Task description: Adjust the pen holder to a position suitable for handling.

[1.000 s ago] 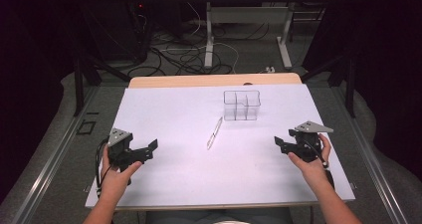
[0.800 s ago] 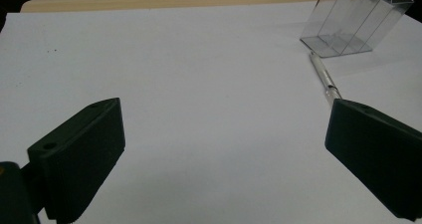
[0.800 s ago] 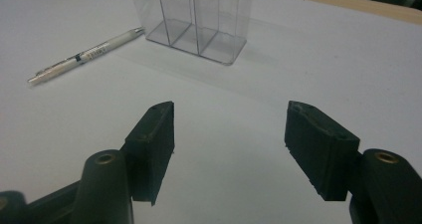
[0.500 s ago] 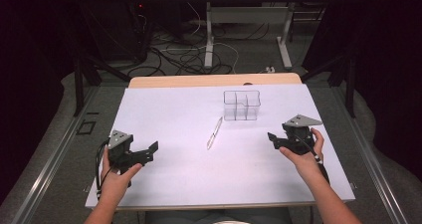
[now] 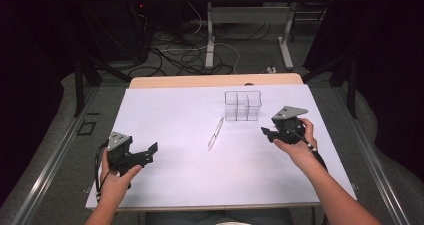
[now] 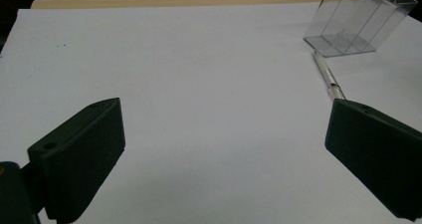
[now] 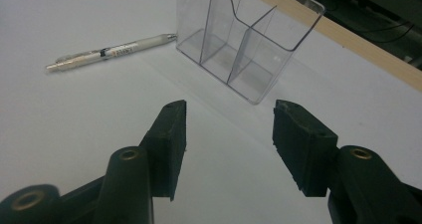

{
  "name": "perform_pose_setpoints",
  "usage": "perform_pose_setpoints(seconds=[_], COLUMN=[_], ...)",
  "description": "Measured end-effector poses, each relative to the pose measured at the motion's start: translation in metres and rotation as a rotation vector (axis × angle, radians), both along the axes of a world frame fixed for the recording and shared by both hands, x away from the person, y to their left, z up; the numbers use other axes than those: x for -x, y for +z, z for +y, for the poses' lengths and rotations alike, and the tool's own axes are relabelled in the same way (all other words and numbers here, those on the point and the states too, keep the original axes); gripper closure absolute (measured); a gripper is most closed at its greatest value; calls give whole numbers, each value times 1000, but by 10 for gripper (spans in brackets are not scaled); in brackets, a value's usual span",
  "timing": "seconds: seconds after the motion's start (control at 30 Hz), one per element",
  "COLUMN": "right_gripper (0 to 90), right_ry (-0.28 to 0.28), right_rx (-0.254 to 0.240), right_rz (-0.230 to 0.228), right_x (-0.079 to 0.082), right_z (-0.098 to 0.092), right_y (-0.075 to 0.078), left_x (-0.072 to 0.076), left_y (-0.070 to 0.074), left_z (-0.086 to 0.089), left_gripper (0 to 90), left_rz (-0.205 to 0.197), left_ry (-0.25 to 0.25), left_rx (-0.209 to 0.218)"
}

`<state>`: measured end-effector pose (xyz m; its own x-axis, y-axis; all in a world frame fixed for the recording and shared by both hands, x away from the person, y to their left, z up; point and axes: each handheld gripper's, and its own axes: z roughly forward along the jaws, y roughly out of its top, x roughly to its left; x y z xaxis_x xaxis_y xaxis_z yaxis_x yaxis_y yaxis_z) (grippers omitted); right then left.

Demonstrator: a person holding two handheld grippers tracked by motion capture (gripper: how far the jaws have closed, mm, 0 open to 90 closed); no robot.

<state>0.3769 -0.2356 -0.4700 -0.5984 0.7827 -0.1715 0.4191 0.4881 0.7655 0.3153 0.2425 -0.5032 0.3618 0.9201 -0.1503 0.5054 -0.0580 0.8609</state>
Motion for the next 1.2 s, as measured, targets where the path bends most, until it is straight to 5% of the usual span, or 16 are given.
perform_pose_setpoints(seconds=[0.1,0.23,0.33,0.43,0.63,0.9,1.07,1.2], right_gripper=[480,479,468,439,429,476,526,554], right_ry=[36,57,120,190,253,298,331,357], right_rx=[84,141,153,218,306,331,429,451], right_rz=[-19,-27,-31,-20,-32,-3,-20,-40], right_x=[-7,-12,-19,-27,-37,-56,-67,-78], right_z=[8,12,15,21,32,43,48,50], right_y=[10,19,25,32,40,48,54,53], left_x=[0,-1,-2,-2,-2,-3,-3,-3], left_y=[0,-1,-2,-3,-3,-3,-3,-3], left_z=[0,-1,-2,-1,0,0,1,1], left_gripper=[25,26,26,25,25,26,26,26], left_rz=[-3,5,8,19,13,16,17,19], left_ry=[-2,-7,-11,-9,-6,-3,-8,-9], left_rx=[2,-4,-3,-5,3,1,-2,0])
